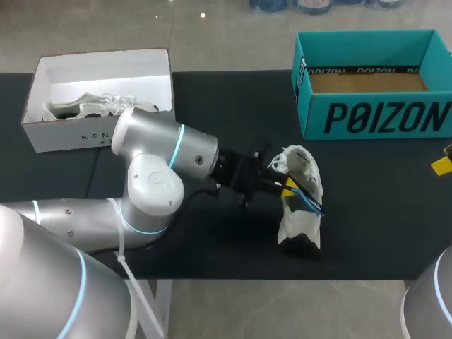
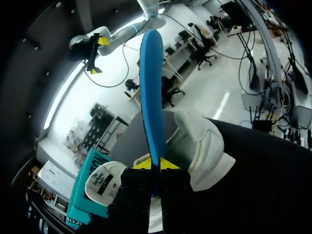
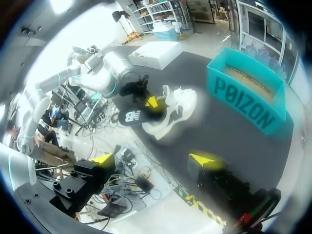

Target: Take the shoe out of the shoebox, open the shoe tongue, remove and reinsert the insole, then place the shoe into the shoebox

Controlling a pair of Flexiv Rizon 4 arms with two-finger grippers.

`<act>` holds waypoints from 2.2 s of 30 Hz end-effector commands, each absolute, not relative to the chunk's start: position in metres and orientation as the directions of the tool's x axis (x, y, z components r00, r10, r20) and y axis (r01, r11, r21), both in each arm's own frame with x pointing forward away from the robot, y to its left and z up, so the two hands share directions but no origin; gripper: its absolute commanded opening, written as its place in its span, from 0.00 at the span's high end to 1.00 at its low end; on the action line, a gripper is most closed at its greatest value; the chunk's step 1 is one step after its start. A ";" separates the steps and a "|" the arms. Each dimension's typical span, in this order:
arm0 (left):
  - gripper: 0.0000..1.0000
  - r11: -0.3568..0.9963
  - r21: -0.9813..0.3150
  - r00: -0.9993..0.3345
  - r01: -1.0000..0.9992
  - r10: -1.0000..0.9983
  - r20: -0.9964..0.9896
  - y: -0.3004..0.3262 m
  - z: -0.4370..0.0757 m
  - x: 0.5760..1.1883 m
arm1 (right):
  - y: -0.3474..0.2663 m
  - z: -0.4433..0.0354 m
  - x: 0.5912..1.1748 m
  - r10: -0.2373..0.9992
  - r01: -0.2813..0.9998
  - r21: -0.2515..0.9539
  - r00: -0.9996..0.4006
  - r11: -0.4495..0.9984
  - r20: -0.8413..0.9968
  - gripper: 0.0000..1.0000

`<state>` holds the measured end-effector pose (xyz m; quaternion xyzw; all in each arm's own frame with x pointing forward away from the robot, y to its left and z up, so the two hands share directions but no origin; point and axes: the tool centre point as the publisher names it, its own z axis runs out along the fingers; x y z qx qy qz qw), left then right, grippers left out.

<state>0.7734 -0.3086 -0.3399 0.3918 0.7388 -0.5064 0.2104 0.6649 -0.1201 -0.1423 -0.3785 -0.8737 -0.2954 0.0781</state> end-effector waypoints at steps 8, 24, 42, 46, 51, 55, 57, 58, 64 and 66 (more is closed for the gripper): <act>0.24 0.179 -0.566 -0.590 0.805 0.347 -0.729 -0.306 -0.325 0.767 | -0.120 -0.143 0.667 0.615 0.708 0.454 -0.701 0.541 0.361 0.00; 0.98 0.137 -0.577 -0.581 0.805 0.376 -0.722 -0.320 -0.323 0.747 | -0.120 -0.143 0.667 0.615 0.708 0.454 -0.701 0.541 0.361 0.00; 1.00 0.173 -0.541 -0.562 0.823 0.382 -0.734 -0.313 -0.340 0.778 | -0.120 -0.143 0.667 0.615 0.708 0.454 -0.701 0.541 0.361 0.00; 1.00 0.188 -0.520 -0.550 0.833 0.382 -0.743 -0.317 -0.346 0.784 | -0.120 -0.143 0.667 0.615 0.708 0.454 -0.701 0.541 0.361 0.00; 0.95 0.185 -0.527 -0.554 0.830 0.391 -0.735 -0.318 -0.349 0.775 | -0.120 -0.143 0.667 0.615 0.708 0.454 -0.701 0.541 0.361 0.00; 0.76 0.185 -0.533 -0.559 0.826 0.388 -0.732 -0.312 -0.346 0.769 | -0.120 -0.143 0.667 0.615 0.708 0.454 -0.701 0.541 0.361 0.00; 0.73 0.189 -0.533 -0.562 0.824 0.384 -0.732 -0.309 -0.344 0.768 | -0.120 -0.143 0.667 0.615 0.708 0.454 -0.701 0.541 0.361 0.00; 0.67 0.191 -0.533 -0.563 0.824 0.382 -0.733 -0.307 -0.341 0.768 | -0.120 -0.143 0.667 0.615 0.708 0.454 -0.701 0.541 0.361 0.00; 0.89 0.195 -0.535 -0.567 0.822 0.355 -0.743 -0.303 -0.329 0.766 | -0.120 -0.143 0.667 0.615 0.708 0.454 -0.701 0.541 0.361 0.00; 0.91 0.186 -0.536 -0.565 0.824 0.352 -0.746 -0.306 -0.326 0.763 | -0.120 -0.143 0.667 0.615 0.708 0.454 -0.701 0.541 0.361 0.00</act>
